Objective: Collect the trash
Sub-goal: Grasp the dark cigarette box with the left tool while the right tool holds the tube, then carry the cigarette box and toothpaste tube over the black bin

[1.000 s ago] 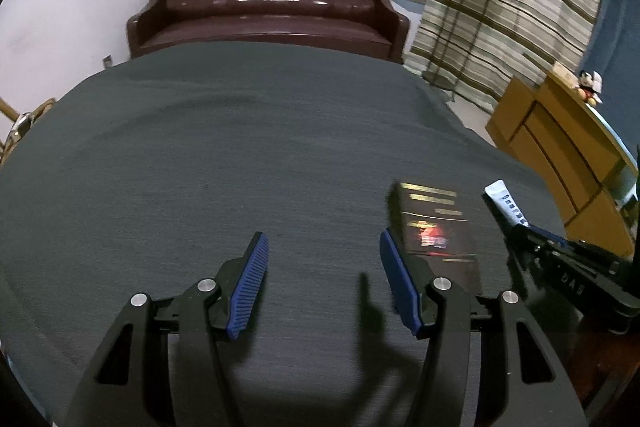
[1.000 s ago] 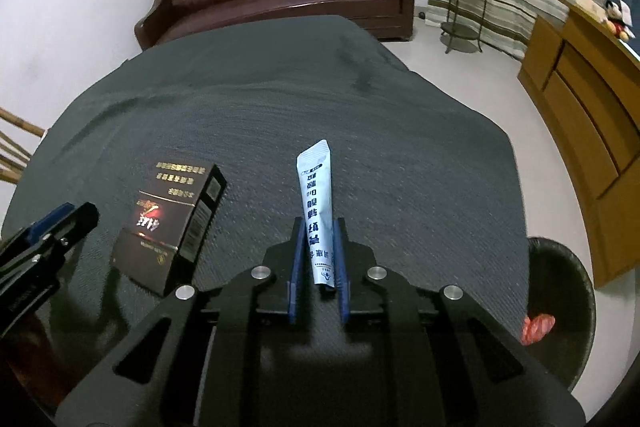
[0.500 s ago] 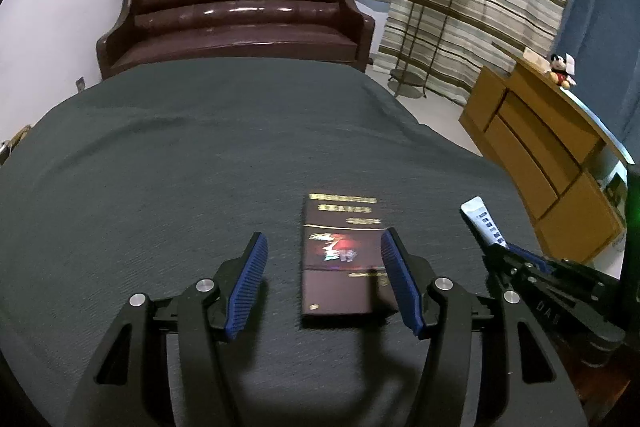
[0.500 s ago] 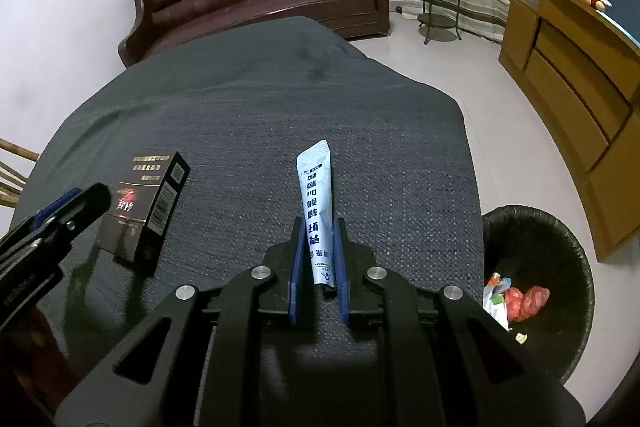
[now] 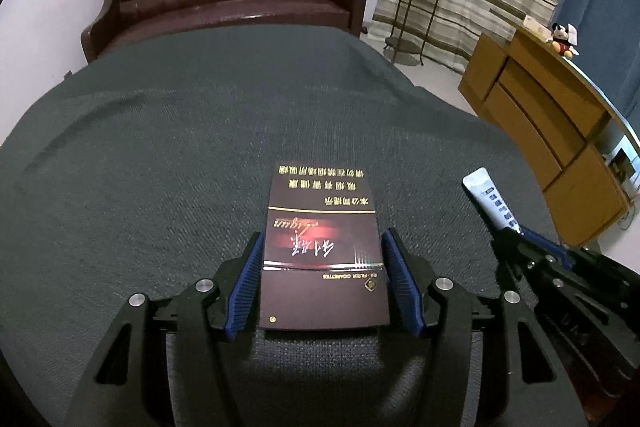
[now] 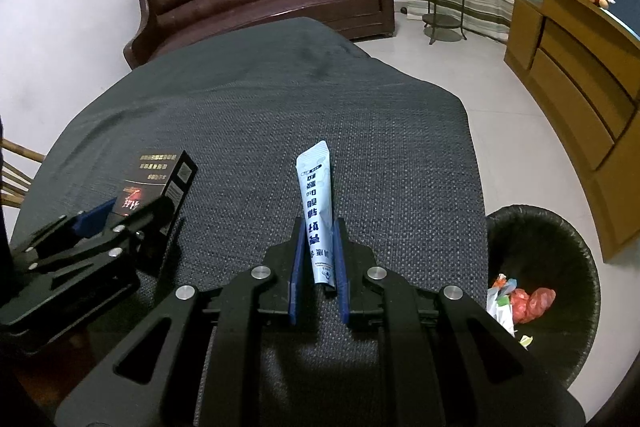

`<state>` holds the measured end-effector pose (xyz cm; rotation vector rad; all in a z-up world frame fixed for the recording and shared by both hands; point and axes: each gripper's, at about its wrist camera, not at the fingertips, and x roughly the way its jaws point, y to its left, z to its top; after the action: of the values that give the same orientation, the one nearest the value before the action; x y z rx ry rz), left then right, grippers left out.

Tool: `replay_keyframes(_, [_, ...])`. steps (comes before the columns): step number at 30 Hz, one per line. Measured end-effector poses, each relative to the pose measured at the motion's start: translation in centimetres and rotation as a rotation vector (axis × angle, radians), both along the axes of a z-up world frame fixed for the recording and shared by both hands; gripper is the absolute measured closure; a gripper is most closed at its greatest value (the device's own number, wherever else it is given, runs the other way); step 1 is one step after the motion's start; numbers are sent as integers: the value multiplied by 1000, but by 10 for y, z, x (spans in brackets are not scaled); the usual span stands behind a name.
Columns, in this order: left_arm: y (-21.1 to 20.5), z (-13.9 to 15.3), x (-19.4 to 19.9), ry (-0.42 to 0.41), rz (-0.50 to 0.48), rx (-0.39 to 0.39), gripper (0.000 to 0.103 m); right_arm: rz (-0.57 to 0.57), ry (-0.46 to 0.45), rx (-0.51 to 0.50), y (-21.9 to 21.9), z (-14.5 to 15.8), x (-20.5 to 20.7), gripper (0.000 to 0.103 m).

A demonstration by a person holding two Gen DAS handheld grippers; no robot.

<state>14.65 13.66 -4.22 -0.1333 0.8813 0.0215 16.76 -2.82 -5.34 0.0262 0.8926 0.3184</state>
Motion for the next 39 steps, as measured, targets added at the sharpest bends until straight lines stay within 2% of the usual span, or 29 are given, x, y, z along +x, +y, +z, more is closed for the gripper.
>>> replay_keyframes(14, [-7,3,-11,-27,-18,5,48,-5,-6,4,-1,3,-1,90])
replay_keyframes(22, [-18,11,-28,-63,-36,15,48,-20,-29,9,-7,7,-16,90])
replay_keyframes(30, [-41,30,-47,-121,-76,23,48,-55,-69,12,-25,19,-39,90])
replay_keyframes(39, [-80,45,-59,-176,-164,18,48,-151,-125,2,-74,35,-67,90])
